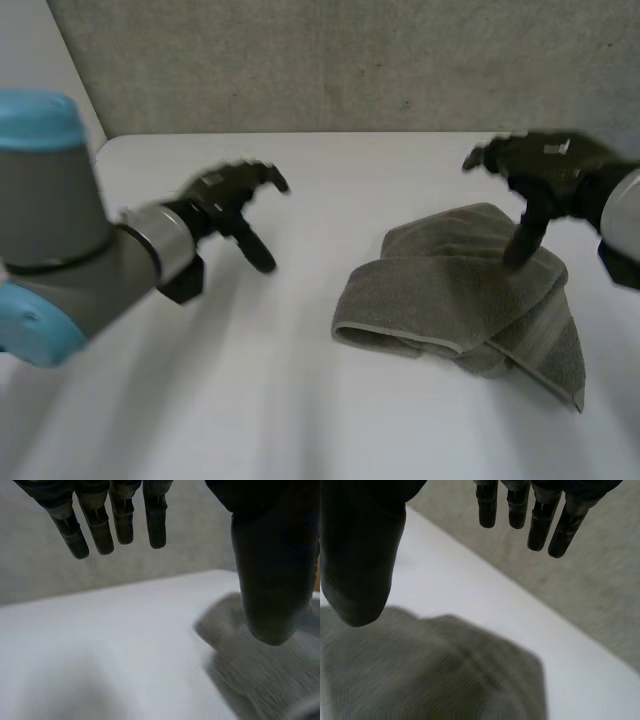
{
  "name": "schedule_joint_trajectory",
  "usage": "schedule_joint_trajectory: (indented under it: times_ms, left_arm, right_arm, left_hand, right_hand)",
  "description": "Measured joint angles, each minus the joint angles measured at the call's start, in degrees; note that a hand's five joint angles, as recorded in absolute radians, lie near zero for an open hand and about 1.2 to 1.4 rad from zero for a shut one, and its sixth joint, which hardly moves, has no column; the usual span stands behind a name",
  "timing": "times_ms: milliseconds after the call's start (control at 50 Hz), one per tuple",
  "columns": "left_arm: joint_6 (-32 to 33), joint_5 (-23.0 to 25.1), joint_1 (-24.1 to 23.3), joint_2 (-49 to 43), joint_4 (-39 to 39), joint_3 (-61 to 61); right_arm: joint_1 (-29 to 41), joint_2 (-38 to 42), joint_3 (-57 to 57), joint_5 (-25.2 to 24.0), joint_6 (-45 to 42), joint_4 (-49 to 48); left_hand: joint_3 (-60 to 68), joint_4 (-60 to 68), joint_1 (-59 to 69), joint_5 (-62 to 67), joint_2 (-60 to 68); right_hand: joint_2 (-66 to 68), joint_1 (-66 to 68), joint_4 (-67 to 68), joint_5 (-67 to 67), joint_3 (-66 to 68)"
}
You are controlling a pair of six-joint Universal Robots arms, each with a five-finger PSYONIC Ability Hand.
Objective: Fold the towel.
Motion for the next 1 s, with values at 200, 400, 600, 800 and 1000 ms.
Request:
schedule_joint_trajectory:
  times_ms: [200, 400, 600, 800, 1000]
  left_arm:
    - [0.05, 2.73, -6.47, -11.66, 7.16, -0.56]
    - [0.04, 2.01, -9.90, -16.48, 14.32, -0.20]
    - [-0.15, 1.77, -12.24, -20.11, 16.84, 1.31]
    - [0.02, -1.11, -13.52, -22.46, 16.81, 2.84]
    - [1.57, -5.87, -13.25, -21.91, 16.90, 10.00]
  right_arm:
    - [-0.10, 0.20, 23.14, -0.56, 6.92, -20.56]
    - [0.23, 5.93, 32.86, 0.06, 11.78, -33.58]
    - [0.90, 11.87, 32.74, 0.41, 13.84, -39.67]
    - [1.53, 12.02, 32.26, 0.96, 16.63, -44.45]
    - [3.91, 13.01, 23.93, -0.56, 17.47, -44.89]
  left_hand:
    - [0.00, 0.00, 0.00, 0.03, 0.00]
    - [2.84, 2.22, 2.33, 5.84, 3.33]
    - [9.38, 8.99, 8.73, 12.31, 9.98]
    - [36.53, 36.87, 35.22, 39.29, 37.50]
    - [57.57, 59.58, 56.86, 60.09, 58.19]
  right_hand:
    - [0.01, -0.28, 0.00, 0.00, -0.33]
    - [1.78, 2.40, 0.78, 2.57, 1.14]
    - [23.79, 23.91, 22.40, 23.72, 22.88]
    - [51.93, 53.20, 50.49, 52.07, 49.50]
    - [59.71, 61.29, 60.09, 60.90, 58.35]
